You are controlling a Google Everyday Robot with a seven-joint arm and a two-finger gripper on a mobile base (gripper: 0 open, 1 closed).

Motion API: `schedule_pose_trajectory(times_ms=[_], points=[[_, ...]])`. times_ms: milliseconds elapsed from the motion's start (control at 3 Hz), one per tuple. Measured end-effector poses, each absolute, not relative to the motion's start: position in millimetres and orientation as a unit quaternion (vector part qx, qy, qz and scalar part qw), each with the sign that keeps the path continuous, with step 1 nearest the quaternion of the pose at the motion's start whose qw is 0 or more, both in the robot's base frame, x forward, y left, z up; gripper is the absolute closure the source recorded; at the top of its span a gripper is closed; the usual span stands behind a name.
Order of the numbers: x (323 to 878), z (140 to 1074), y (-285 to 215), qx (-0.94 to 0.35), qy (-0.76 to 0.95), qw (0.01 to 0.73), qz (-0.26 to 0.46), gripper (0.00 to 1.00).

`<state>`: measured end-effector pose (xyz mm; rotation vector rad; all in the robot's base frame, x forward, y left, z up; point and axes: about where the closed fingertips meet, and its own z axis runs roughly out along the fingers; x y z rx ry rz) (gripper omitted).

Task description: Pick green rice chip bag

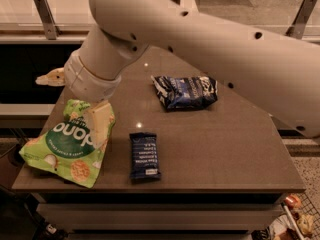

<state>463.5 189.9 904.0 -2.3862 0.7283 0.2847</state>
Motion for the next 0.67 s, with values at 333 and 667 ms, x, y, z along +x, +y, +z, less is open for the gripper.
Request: schedule_pose_trajectory(times_ms=[333, 667], points=[[467, 870, 213, -0.906, 0.281, 0.297, 0.113, 0.00], [482, 840, 219, -0.910, 0.292, 0.273, 0.107, 0.00]])
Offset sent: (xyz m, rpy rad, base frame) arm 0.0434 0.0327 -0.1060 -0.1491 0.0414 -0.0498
